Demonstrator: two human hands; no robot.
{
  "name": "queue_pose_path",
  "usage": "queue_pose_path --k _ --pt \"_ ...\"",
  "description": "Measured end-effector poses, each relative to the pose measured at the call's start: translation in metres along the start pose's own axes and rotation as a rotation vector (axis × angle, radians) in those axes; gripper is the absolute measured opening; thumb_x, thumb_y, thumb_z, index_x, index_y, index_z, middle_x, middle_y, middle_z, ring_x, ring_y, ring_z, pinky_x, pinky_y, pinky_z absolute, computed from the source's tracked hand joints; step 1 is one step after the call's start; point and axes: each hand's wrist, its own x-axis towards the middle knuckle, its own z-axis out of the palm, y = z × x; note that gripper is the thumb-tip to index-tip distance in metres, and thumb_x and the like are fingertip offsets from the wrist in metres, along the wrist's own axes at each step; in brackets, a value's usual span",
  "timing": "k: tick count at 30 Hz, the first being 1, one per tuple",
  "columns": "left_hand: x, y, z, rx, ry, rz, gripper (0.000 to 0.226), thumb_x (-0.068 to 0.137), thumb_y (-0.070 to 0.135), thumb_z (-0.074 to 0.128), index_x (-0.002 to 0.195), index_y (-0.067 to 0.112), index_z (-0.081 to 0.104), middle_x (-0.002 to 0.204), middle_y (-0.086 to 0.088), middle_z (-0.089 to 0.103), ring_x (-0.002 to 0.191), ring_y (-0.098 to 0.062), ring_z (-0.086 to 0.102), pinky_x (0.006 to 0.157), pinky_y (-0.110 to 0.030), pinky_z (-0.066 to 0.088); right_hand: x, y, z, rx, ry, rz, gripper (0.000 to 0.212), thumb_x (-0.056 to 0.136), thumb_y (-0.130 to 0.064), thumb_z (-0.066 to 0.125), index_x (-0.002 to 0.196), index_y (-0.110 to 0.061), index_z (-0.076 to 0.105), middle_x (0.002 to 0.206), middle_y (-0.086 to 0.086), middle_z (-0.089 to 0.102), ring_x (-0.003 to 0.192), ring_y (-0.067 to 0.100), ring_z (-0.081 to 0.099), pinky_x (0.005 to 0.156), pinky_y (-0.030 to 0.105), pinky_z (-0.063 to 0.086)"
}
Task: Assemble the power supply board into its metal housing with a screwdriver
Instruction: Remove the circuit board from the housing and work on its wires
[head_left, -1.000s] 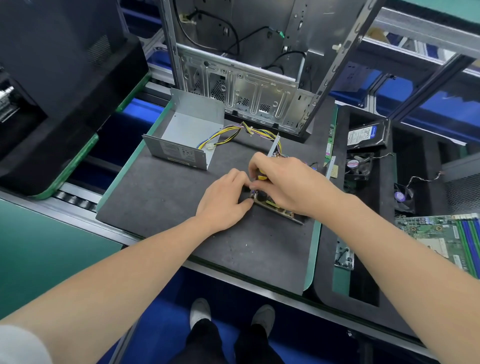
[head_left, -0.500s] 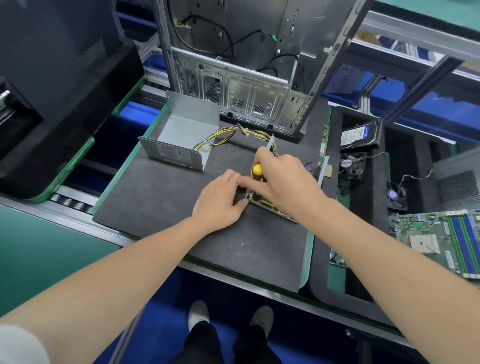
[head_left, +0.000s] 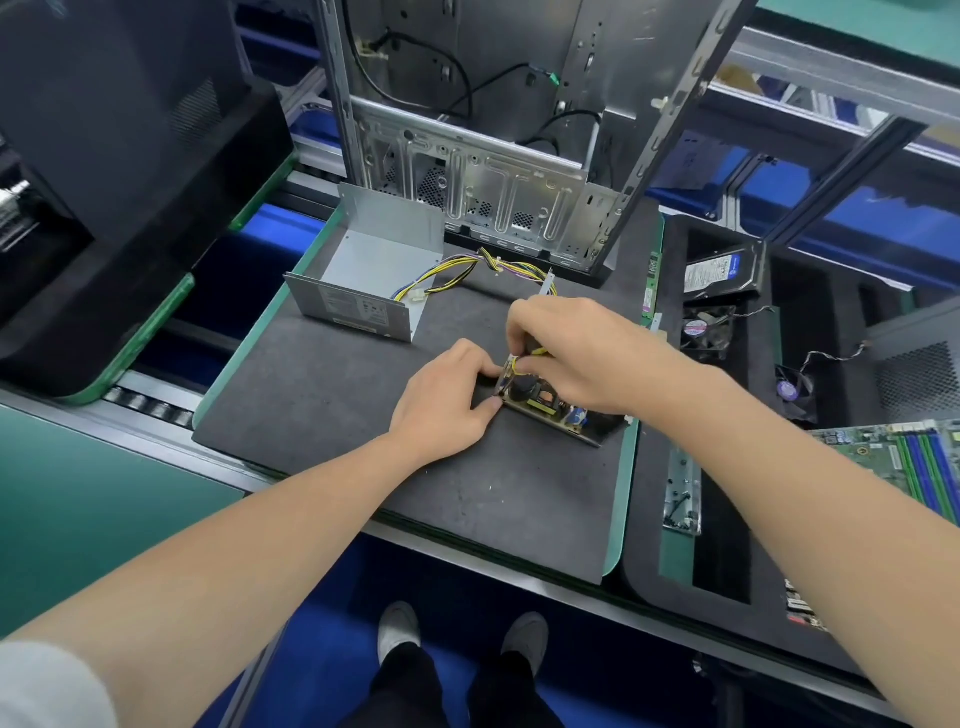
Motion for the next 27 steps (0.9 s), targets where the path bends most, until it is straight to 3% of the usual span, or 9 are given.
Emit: queue_pose_path --k 4,7,12,14,16,20,23,25,27 --pt "0.001 -0.002 0.002 0.015 -0.002 0.004 0.029 0.088 0.038 0.069 0.11 0.035 0.051 0.112 0.019 0.05 0.105 -0.013 0.057 0.078 -0.034 0.044 0.0 -0.016 0.018 -0.114 0.138 0.121 0.032 0.105 -0.048 0.048 0.101 -0.016 0.048 0.081 0.009 0.065 0.083 0.042 0.062 0.062 0.042 0.047" --pt "0.002 -0.002 0.004 0.038 -0.006 -0.012 0.025 0.088 0.042 0.066 0.107 0.033 0.052 0.112 0.016 0.05 0.103 -0.014 0.058 0.077 -0.036 0.047 0.002 -0.023 0.019 -0.144 0.162 0.147 0.038 0.105 -0.052 0.047 0.098 -0.015 0.043 0.066 0.001 0.048 0.078 0.04 0.06 0.06 0.041 0.043" --pt "0.001 -0.003 0.003 0.023 0.007 0.008 0.026 0.087 0.04 0.068 0.105 0.036 0.05 0.106 0.022 0.045 0.102 -0.015 0.056 0.073 -0.032 0.037 0.002 -0.015 -0.003 0.095 -0.015 -0.061 0.018 0.101 -0.032 0.043 0.111 -0.017 0.048 0.103 -0.005 0.052 0.094 0.028 0.057 0.079 0.045 0.048" --pt "0.001 -0.003 0.003 0.027 0.005 0.011 0.026 0.087 0.04 0.067 0.107 0.037 0.05 0.105 0.024 0.042 0.104 -0.013 0.055 0.074 -0.032 0.038 0.003 -0.013 -0.003 -0.012 -0.034 -0.043 0.019 0.105 -0.034 0.047 0.11 -0.017 0.053 0.096 -0.006 0.052 0.096 0.029 0.06 0.074 0.045 0.049" --pt "0.001 -0.004 0.003 0.032 -0.009 0.003 0.027 0.087 0.041 0.066 0.111 0.036 0.054 0.113 0.02 0.049 0.107 -0.013 0.057 0.079 -0.035 0.046 0.006 -0.015 0.005 -0.13 0.022 0.057 0.031 0.106 -0.047 0.048 0.107 -0.016 0.051 0.083 0.001 0.053 0.091 0.036 0.061 0.062 0.04 0.042" --pt "0.001 -0.003 0.003 0.008 -0.009 -0.003 0.025 0.086 0.041 0.067 0.099 0.042 0.045 0.116 0.02 0.052 0.106 -0.011 0.057 0.078 -0.034 0.045 0.01 -0.024 0.018 -0.187 0.135 0.265 0.045 0.105 -0.058 0.043 0.095 -0.015 0.037 0.061 0.002 0.031 0.069 0.037 0.043 0.056 0.039 0.029" --pt "0.001 -0.003 0.004 0.015 0.004 -0.002 0.025 0.086 0.043 0.067 0.103 0.039 0.049 0.114 0.019 0.052 0.104 -0.012 0.057 0.077 -0.033 0.044 0.005 -0.02 0.011 -0.204 0.13 0.183 0.046 0.103 -0.06 0.042 0.094 -0.015 0.045 0.069 0.003 0.042 0.073 0.035 0.049 0.059 0.039 0.032" --pt "0.001 -0.004 0.004 0.011 0.003 0.0 0.027 0.087 0.045 0.066 0.106 0.039 0.048 0.111 0.019 0.051 0.103 -0.012 0.057 0.077 -0.034 0.045 -0.002 -0.014 0.001 -0.134 0.083 0.046 0.036 0.101 -0.053 0.044 0.102 -0.018 0.052 0.092 0.002 0.056 0.084 0.035 0.06 0.063 0.041 0.043" --pt "0.0 -0.002 0.002 0.002 0.002 0.004 0.028 0.086 0.045 0.066 0.102 0.044 0.044 0.109 0.02 0.049 0.101 -0.012 0.056 0.075 -0.033 0.042 -0.006 -0.009 -0.008 -0.084 -0.003 -0.079 0.019 0.103 -0.036 0.051 0.111 -0.019 0.057 0.11 -0.001 0.055 0.091 0.032 0.061 0.07 0.045 0.05"
